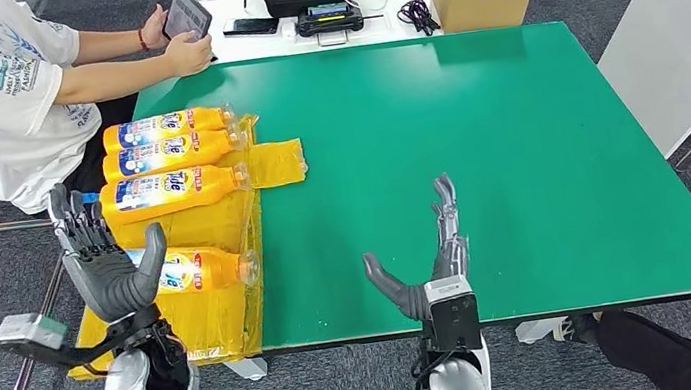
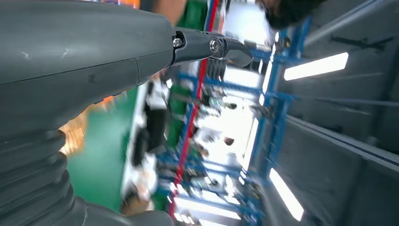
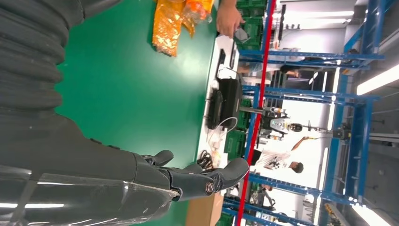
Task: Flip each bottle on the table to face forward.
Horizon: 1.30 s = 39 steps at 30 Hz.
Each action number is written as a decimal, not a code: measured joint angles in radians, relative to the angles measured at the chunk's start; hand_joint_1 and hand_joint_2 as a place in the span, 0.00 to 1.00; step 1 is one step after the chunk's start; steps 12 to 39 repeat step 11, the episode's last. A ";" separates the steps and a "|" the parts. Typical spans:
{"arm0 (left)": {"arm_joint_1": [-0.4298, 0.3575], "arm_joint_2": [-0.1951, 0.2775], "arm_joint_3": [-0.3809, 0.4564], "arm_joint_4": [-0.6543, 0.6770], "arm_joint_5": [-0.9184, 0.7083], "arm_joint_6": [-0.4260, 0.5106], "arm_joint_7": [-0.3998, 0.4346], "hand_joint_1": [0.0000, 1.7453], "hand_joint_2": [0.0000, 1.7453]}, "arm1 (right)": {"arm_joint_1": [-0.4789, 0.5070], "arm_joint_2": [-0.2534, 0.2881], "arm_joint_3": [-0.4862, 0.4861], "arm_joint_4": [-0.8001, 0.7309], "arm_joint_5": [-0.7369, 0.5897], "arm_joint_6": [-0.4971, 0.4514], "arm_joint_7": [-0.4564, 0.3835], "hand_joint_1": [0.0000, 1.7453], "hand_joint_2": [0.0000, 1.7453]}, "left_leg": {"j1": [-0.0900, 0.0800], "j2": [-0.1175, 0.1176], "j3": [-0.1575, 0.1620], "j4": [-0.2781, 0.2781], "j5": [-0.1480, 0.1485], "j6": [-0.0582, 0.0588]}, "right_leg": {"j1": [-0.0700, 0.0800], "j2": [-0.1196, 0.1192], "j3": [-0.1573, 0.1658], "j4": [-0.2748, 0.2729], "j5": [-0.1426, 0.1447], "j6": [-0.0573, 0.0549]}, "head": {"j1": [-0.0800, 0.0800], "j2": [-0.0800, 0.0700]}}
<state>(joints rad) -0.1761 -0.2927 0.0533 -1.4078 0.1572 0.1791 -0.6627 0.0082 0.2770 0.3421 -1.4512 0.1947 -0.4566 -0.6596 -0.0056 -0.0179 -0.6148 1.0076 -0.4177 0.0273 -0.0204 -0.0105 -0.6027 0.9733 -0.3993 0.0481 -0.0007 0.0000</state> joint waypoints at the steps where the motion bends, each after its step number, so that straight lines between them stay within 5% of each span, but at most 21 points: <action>1: 0.010 -0.001 -0.012 -0.015 0.017 -0.009 0.005 0.00 1.00 | 0.005 -0.002 -0.002 0.000 0.000 -0.001 0.000 0.00 1.00 | 0.000 0.000 0.000 0.000 0.000 0.000 | 0.000 0.000 0.000 0.000 0.000 0.000 | 0.000 0.000; 6: 0.055 -0.002 -0.051 -0.066 0.015 0.000 -0.003 0.00 1.00 | 0.042 -0.005 -0.015 -0.010 -0.021 -0.030 -0.023 0.01 1.00 | 0.000 0.000 0.000 0.000 0.000 0.000 | 0.000 0.000 -0.001 0.000 0.000 0.000 | 0.000 0.000; 7: 0.065 -0.002 -0.058 -0.074 0.001 0.011 -0.009 0.02 1.00 | 0.052 -0.006 -0.019 -0.017 -0.032 -0.045 -0.030 0.26 1.00 | 0.000 0.000 0.000 0.000 0.000 0.000 | 0.000 0.000 -0.001 0.000 0.000 0.000 | 0.000 0.000; 9: 0.087 -0.003 -0.073 -0.087 -0.028 0.027 -0.011 0.52 1.00 | 0.071 -0.008 -0.030 -0.033 -0.056 -0.074 -0.035 0.76 1.00 | 0.000 0.000 0.000 0.000 -0.001 0.000 | 0.000 0.000 -0.001 0.000 0.000 0.000 | 0.000 0.000; 10: 0.100 -0.003 -0.082 -0.092 -0.039 0.030 -0.010 0.53 1.00 | 0.082 -0.009 -0.035 -0.040 -0.067 -0.085 -0.036 0.77 1.00 | 0.000 0.001 0.000 0.000 -0.001 -0.001 | 0.000 0.000 -0.001 0.000 0.000 0.000 | 0.000 0.000; 11: 0.106 -0.004 -0.086 -0.095 -0.044 0.030 -0.009 0.68 1.00 | 0.087 -0.010 -0.038 -0.044 -0.072 -0.090 -0.037 0.70 1.00 | 0.000 0.001 0.000 0.000 -0.001 -0.001 | 0.000 0.000 -0.001 0.000 0.000 0.000 | 0.000 0.000; 39: 0.106 -0.004 -0.086 -0.095 -0.044 0.030 -0.009 0.68 1.00 | 0.087 -0.010 -0.038 -0.044 -0.072 -0.090 -0.037 0.70 1.00 | 0.000 0.001 0.000 0.000 -0.001 -0.001 | 0.000 0.000 -0.001 0.000 0.000 0.000 | 0.000 0.000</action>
